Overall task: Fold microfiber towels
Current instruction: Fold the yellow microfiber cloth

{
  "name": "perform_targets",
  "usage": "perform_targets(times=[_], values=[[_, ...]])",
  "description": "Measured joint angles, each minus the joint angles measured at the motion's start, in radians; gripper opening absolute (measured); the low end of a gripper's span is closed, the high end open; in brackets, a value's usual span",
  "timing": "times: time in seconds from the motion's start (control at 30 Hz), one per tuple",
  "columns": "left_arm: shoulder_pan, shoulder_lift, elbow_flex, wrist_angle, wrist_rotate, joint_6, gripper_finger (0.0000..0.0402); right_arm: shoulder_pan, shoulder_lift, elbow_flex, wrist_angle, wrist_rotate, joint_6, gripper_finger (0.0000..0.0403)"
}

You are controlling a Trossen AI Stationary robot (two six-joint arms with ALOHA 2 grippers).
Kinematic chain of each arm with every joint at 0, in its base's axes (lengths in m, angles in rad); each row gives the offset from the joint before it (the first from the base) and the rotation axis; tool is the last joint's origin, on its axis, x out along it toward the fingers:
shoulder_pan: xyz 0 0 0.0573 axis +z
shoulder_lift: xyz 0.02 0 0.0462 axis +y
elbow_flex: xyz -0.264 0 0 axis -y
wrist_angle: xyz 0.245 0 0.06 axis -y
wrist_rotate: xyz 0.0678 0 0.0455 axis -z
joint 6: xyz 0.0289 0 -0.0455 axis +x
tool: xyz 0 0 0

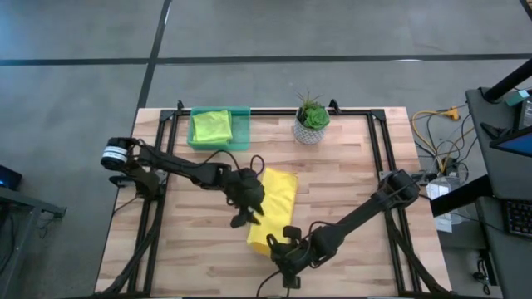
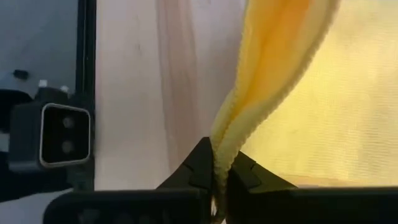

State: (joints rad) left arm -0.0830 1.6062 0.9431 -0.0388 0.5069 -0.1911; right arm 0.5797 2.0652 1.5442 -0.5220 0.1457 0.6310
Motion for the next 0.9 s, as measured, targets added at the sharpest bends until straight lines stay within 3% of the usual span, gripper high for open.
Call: perform_targets(times=[0.07,0.13,0.33,0.47,0.9], values=[[-0.002,0.009,-0.011,-0.023,-0.104,0.025,0.0169,0.0,-0.019,0.0,-0.01,0.004,-0.006,0.0009],[-0.005,0.025,-0.027,-0.002,-0.11,0.034,0.0146,-0.004,-0.04,0.0,-0.029,0.008,-0.013,0.0009],[-0.011,0.045,-0.095,0.07,-0.123,0.01,0.0014,-0.025,-0.085,-0.002,-0.072,0.012,-0.049,0.0009],[-0.017,0.045,-0.135,0.089,-0.2,-0.012,0.0004,-0.046,-0.111,-0.002,-0.08,0.013,-0.064,0.0009],[-0.034,0.122,-0.239,0.283,-0.281,-0.098,0.0,-0.123,-0.164,-0.004,-0.107,0.012,-0.136,0.0009]])
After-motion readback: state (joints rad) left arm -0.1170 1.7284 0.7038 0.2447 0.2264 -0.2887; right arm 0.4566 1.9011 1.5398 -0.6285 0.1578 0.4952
